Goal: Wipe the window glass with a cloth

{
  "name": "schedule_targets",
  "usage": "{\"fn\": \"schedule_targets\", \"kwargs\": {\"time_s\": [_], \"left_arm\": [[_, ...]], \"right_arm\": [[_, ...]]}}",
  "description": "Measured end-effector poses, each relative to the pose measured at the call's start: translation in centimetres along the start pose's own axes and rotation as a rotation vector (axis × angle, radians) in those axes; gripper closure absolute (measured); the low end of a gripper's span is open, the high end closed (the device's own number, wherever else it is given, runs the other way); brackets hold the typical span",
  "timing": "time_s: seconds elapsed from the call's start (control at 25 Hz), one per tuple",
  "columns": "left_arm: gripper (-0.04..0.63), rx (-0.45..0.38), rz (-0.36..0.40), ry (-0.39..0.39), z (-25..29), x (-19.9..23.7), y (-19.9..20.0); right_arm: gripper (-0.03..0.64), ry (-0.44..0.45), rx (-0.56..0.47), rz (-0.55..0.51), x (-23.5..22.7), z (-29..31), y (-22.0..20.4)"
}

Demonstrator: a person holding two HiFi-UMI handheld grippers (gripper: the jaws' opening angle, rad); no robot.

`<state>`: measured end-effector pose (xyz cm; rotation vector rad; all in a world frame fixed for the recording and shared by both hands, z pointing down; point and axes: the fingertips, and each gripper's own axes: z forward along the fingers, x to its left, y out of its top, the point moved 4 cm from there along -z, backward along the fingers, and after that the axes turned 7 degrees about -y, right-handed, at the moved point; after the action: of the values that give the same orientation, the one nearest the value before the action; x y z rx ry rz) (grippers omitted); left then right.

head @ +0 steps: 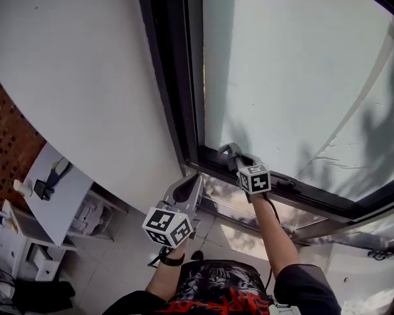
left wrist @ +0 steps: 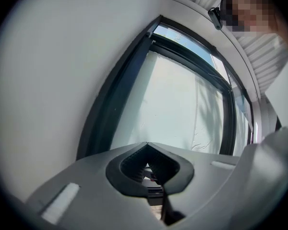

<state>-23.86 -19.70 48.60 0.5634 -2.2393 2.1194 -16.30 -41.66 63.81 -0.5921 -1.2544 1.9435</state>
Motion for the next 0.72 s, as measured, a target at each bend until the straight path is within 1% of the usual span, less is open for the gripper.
{"fn": "schedule_targets", "kwargs": {"time_s": [0.04,0.12,0.16,0.2,0.24,0.28,0.36,0.48,0.6,0.72], "left_arm": [[0.595,0.011,-0.006,-0.035,1.1,-0.8,-0.4],[0.595,0.037,-0.013,-0.109,3.2,-2.7,-1.2],[0.595,0.05,-0.014,-0.142,4.0,-3.8,-1.6],[0.595,0.063,-0.012,-0.174,4.8,-4.9,-1.9],[0.595,0.076,-0.01,-0.206,5.6,-6.0,-2.3],[0.595,0.089,-0.009,-0.237,6.3,-7.1,-2.7],[0.595,0.112,-0.009,-0.282,7.3,-8.8,-3.4],[0.595,0.14,-0.015,-0.314,8.5,-10.6,-4.5],[0.595,0.16,-0.018,-0.341,9.5,-12.3,-5.5],[0.595,0.176,-0.015,-0.36,10.3,-13.9,-6.1]], "right_arm": [[0.597,-0.007,0.006,-0.01,-1.3,-1.7,-0.9],[0.598,0.022,-0.011,-0.022,-2.6,-5.2,-2.4],[0.598,0.012,-0.015,-0.067,-2.9,-6.8,-3.1],[0.598,-0.02,-0.011,-0.126,-3.3,-8.4,-3.8],[0.598,-0.056,-0.008,-0.156,-4.2,-9.9,-4.5],[0.598,-0.09,-0.015,-0.136,-5.5,-11.5,-5.1],[0.598,-0.157,-0.047,-0.023,-9.0,-14.6,-6.4],[0.598,-0.249,-0.091,0.124,-14.5,-18.4,-8.6],[0.598,-0.389,-0.07,0.249,-20.3,-21.8,-11.9],[0.598,-0.548,-0.052,0.337,-26.1,-25.6,-15.4]]}}
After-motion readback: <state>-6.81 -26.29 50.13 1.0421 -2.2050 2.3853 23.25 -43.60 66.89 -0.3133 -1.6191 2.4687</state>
